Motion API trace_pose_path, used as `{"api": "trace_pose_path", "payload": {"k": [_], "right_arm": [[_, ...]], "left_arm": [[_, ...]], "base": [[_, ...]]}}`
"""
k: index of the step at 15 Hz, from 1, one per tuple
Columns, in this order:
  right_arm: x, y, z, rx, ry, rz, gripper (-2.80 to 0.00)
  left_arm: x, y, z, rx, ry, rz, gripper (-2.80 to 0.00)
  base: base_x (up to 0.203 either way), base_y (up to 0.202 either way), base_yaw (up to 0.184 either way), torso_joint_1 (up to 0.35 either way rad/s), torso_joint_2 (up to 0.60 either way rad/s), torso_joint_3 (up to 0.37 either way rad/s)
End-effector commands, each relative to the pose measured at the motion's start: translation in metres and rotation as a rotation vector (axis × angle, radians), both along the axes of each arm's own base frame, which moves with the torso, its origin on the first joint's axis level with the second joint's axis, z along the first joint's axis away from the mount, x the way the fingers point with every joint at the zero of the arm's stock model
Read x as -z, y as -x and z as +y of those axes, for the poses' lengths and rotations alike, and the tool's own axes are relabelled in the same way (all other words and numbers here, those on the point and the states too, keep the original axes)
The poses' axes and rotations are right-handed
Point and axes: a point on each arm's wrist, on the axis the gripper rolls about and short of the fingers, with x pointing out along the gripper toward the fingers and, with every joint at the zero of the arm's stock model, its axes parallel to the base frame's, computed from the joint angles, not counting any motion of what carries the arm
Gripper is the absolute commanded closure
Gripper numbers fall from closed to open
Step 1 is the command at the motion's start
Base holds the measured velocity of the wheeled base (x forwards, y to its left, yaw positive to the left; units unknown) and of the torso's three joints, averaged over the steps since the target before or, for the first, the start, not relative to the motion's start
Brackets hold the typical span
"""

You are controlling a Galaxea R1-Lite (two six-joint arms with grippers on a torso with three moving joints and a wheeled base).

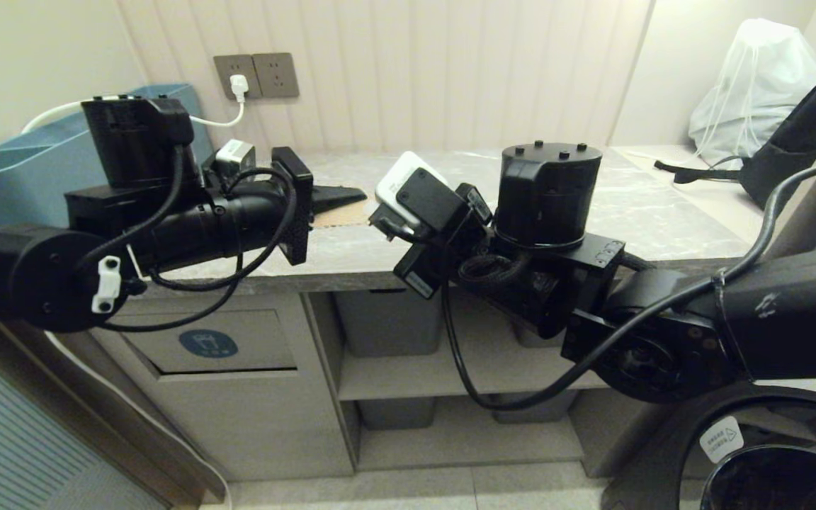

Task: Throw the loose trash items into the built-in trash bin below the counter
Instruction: Hand it to the other hand

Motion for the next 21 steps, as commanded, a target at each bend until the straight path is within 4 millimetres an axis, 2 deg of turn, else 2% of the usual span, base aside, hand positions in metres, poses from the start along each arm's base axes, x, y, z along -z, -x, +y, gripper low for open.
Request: {"api": "trace_pose_path", "payload": {"k": [1,3,4,9,11,12,14,16,18,21], "right_arm": [[0.001,-0.001,0.001,0.004,0.003,-0.001,0.0],[-0.001,-0.002,0.002,0.016,-0.011,-0.006,0.0],[-0.001,-0.002,0.002,0.016,-0.013,-0.009,-2.8],[-0.005,-0.002,0.004,0.061,-0.063,-0.046,-2.8],[-0.014,-0.003,-0.005,0.159,-0.103,-0.042,-2.8],[-0.016,-0.01,-0.015,0.251,-0.139,-0.032,-2.8],[-0.027,-0.029,-0.049,0.436,-0.213,-0.032,-2.8],[-0.042,-0.032,-0.083,0.541,-0.258,-0.056,-2.8],[-0.046,-0.024,-0.106,0.59,-0.258,-0.057,-2.8],[-0.043,0.003,-0.127,0.648,-0.25,-0.046,-2.8]], "left_arm": [[0.0,-0.001,0.002,-0.006,0.004,0.001,0.0],[-0.001,-0.001,0.003,-0.008,0.003,-0.005,0.0],[-0.001,-0.002,0.004,-0.01,0.003,-0.007,0.0],[0.01,-0.017,0.014,-0.079,-0.044,-0.034,0.0],[0.012,-0.021,0.019,-0.203,-0.137,-0.108,0.0],[0.009,-0.019,0.021,-0.231,-0.152,-0.139,0.0],[-0.002,0.001,0.027,-0.242,-0.142,-0.184,0.0],[-0.008,0.022,0.034,-0.244,-0.141,-0.216,0.0],[-0.008,0.039,0.038,-0.239,-0.151,-0.231,0.0],[-0.008,0.054,0.043,-0.235,-0.158,-0.241,0.0]], "base": [[0.0,0.0,0.0,0.0,0.0,0.0],[0.0,0.0,0.0,0.0,0.0,0.0],[0.0,0.0,0.0,0.0,0.0,0.0],[0.0,0.0,0.0,0.0,0.0,0.0],[0.0,0.0,0.0,0.0,0.0,0.0],[0.0,0.0,0.0,0.0,0.0,0.0],[0.0,0.0,0.0,0.0,0.0,0.0],[0.0,0.0,0.0,0.0,0.0,0.0],[0.0,0.0,0.0,0.0,0.0,0.0],[0.0,0.0,0.0,0.0,0.0,0.0]]}}
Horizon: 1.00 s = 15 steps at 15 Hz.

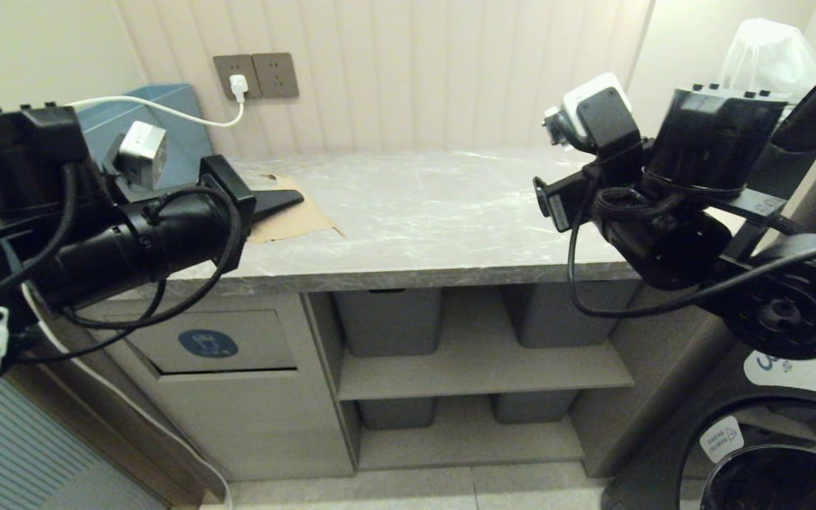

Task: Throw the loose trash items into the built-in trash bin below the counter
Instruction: Hand it to the other hand, then put the garbage in the trash can

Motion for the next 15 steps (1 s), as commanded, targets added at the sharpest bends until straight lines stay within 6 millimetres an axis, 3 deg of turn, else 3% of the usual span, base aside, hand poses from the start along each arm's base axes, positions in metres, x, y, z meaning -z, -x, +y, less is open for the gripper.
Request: {"api": "trace_pose_path", "payload": {"k": [1,4,8,10,13,15], "right_arm": [[-0.012,0.025,-0.015,0.022,-0.028,-0.045,0.0],[-0.015,0.045,-0.03,0.034,-0.061,-0.07,0.0],[0.038,0.089,-0.06,0.065,-0.065,0.071,0.0],[0.066,0.122,-0.083,0.103,-0.043,0.14,0.0],[0.082,0.159,-0.115,0.178,-0.06,0.148,0.0],[0.085,0.167,-0.122,0.194,-0.153,0.14,0.0]], "left_arm": [[-0.006,0.01,0.003,0.002,0.012,-0.022,0.0],[-0.002,0.011,0.003,0.002,-0.018,-0.027,0.0],[-0.002,0.017,-0.011,0.057,-0.092,-0.086,0.0],[0.001,0.02,-0.016,0.074,-0.131,-0.107,0.0],[0.002,0.023,-0.022,0.08,-0.134,-0.106,0.0],[0.001,0.023,-0.023,0.082,-0.133,-0.109,0.0]], "base": [[0.0,0.0,0.0,0.0,0.0,0.0],[0.0,0.0,0.0,0.0,0.0,0.0],[0.0,0.0,0.0,0.0,0.0,0.0],[0.0,0.0,0.0,0.0,0.0,0.0],[0.0,0.0,0.0,0.0,0.0,0.0],[0.0,0.0,0.0,0.0,0.0,0.0]]}}
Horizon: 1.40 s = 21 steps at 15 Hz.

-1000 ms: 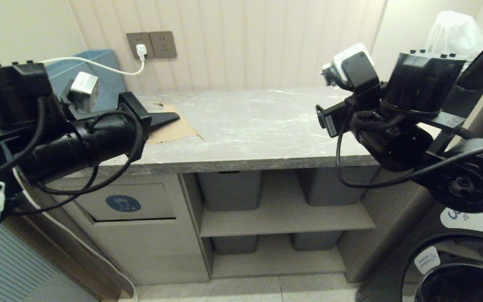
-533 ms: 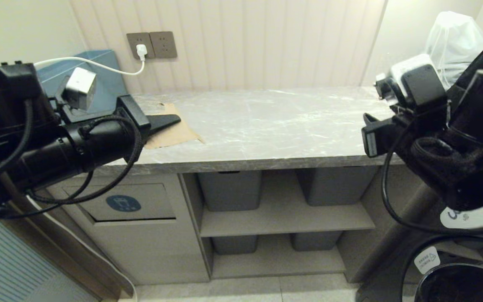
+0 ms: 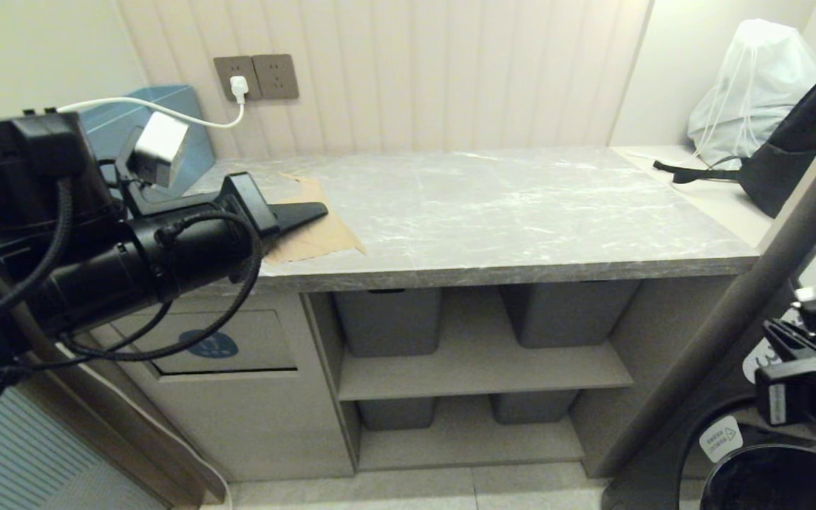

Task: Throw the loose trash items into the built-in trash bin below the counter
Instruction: Put the garbage in the trash can

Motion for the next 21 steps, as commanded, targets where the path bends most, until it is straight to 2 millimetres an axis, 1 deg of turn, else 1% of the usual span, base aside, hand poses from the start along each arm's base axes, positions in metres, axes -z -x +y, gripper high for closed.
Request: {"api": "trace_pose_path", "payload": {"k": [1,2,4,7,8,10,14,18,20,21], "right_arm": [[-0.005,0.016,-0.009,0.009,-0.095,-0.05,0.0],[-0.005,0.022,-0.008,-0.019,-0.164,-0.04,0.0],[-0.004,0.034,0.0,-0.126,-0.275,0.017,0.0],[-0.01,0.045,0.011,-0.247,-0.384,0.117,0.0],[-0.007,0.047,0.01,-0.244,-0.387,0.158,0.0],[-0.002,0.052,0.001,-0.218,-0.388,0.176,0.0],[0.004,0.056,-0.033,0.056,-0.422,0.105,0.0],[0.005,0.061,-0.06,0.356,-0.429,0.025,0.0],[0.005,0.071,-0.076,0.557,-0.434,-0.047,0.0],[0.008,0.082,-0.079,0.621,-0.437,-0.089,0.0]], "left_arm": [[-0.001,0.001,-0.001,0.007,0.006,-0.002,0.0],[-0.001,0.002,-0.004,0.018,0.004,-0.002,0.0],[-0.001,0.004,-0.008,0.03,0.004,-0.005,0.0],[-0.003,0.005,-0.007,0.0,0.007,-0.009,0.0],[-0.002,0.005,-0.006,-0.02,-0.005,-0.017,0.0],[-0.001,0.003,-0.007,-0.036,-0.041,-0.04,0.0],[0.001,0.002,-0.009,-0.03,-0.046,-0.035,0.0],[-0.001,0.003,-0.011,-0.02,-0.042,-0.042,0.0],[-0.002,0.004,-0.011,-0.011,-0.038,-0.045,0.0],[-0.003,0.004,-0.01,-0.007,-0.037,-0.047,0.0]], "base": [[0.0,0.0,0.0,0.0,0.0,0.0],[0.0,0.0,0.0,0.0,0.0,0.0],[0.0,0.0,0.0,0.0,0.0,0.0],[0.0,0.0,0.0,0.0,0.0,0.0],[0.0,0.0,0.0,0.0,0.0,0.0],[0.0,0.0,0.0,0.0,0.0,0.0],[0.0,0.0,0.0,0.0,0.0,0.0],[0.0,0.0,0.0,0.0,0.0,0.0],[0.0,0.0,0.0,0.0,0.0,0.0],[0.0,0.0,0.0,0.0,0.0,0.0]]}}
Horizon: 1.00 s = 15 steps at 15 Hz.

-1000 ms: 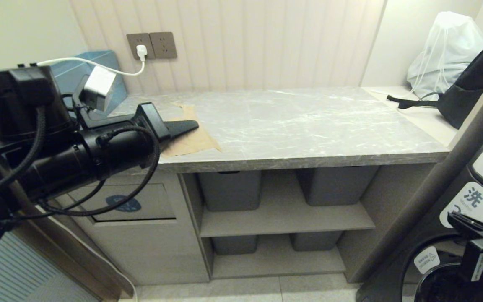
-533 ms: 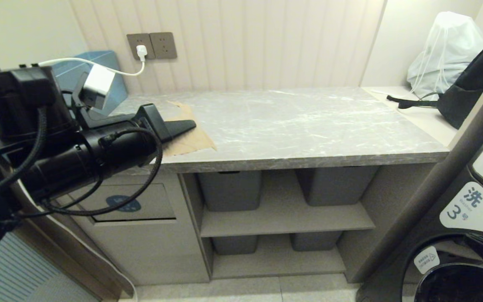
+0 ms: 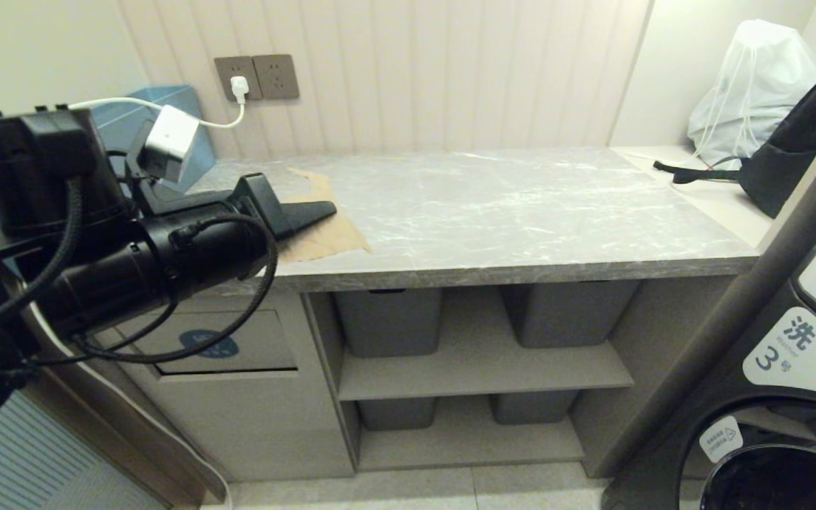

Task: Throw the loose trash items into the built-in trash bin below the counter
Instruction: Put the garbage in the trash can

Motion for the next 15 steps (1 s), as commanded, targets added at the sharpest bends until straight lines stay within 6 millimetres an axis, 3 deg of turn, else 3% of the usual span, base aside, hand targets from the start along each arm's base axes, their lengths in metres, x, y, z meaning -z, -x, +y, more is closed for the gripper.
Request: {"api": "trace_pose_path", "payload": {"k": [1,4,6,8,10,15], "right_arm": [[0.006,0.024,-0.005,0.109,0.012,-0.069,0.0],[0.038,0.065,0.005,-0.161,0.089,-0.147,0.0],[0.069,0.071,0.012,-0.453,0.138,-0.105,0.0],[0.092,0.071,0.017,-0.696,0.105,0.049,0.0],[0.098,0.072,0.017,-0.701,0.099,0.098,0.0],[0.098,0.072,0.017,-0.7,0.099,0.095,0.0]], "left_arm": [[-0.001,0.001,0.0,0.02,0.005,-0.004,0.0],[0.0,-0.003,0.001,0.027,0.0,-0.005,0.0],[0.0,-0.003,0.001,0.026,-0.024,-0.026,0.0],[0.003,-0.009,0.012,-0.018,-0.103,-0.075,0.0],[0.01,-0.012,0.027,-0.075,-0.188,-0.11,0.0],[0.048,-0.02,0.104,-0.348,-0.376,-0.085,0.0]], "base": [[0.0,0.0,0.0,0.0,0.0,0.0],[0.0,0.0,0.0,0.0,0.0,0.0],[0.0,0.0,0.0,0.0,0.0,0.0],[0.0,0.0,0.0,0.0,0.0,0.0],[0.0,0.0,0.0,0.0,0.0,0.0],[0.0,0.0,0.0,0.0,0.0,0.0]]}}
